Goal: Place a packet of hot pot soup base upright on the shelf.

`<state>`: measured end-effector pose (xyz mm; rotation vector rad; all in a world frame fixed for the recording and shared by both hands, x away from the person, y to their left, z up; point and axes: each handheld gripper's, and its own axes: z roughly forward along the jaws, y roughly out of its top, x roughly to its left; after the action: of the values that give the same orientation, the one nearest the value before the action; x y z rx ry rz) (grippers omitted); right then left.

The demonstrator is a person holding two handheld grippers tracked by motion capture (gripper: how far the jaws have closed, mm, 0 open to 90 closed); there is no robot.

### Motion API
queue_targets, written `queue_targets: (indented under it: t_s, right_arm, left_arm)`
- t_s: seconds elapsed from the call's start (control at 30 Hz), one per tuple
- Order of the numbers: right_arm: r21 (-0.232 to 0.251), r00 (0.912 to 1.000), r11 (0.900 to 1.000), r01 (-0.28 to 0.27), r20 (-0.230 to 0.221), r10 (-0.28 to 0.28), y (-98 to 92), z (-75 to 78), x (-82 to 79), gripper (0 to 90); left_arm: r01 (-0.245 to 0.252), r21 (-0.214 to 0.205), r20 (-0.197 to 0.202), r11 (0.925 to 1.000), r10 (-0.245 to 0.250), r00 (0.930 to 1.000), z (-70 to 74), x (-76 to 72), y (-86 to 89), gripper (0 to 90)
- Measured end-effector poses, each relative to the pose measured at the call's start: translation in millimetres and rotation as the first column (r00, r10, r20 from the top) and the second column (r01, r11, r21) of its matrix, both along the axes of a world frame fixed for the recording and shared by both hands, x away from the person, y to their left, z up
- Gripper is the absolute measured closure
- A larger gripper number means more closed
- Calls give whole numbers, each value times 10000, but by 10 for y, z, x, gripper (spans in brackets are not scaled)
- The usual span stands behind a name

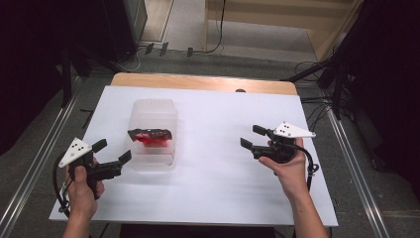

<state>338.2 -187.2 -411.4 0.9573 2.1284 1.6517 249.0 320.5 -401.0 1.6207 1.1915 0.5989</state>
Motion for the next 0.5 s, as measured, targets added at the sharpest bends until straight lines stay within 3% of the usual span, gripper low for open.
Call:
queue_targets:
  t_s: [0.5]
  right_arm:
    - [147, 9978, 9978, 645, -131, -644, -345, -163, -193, 269]
  left_arm:
    - [39, 97, -17, 9999, -38, 10000, -10, 7, -23, 29]
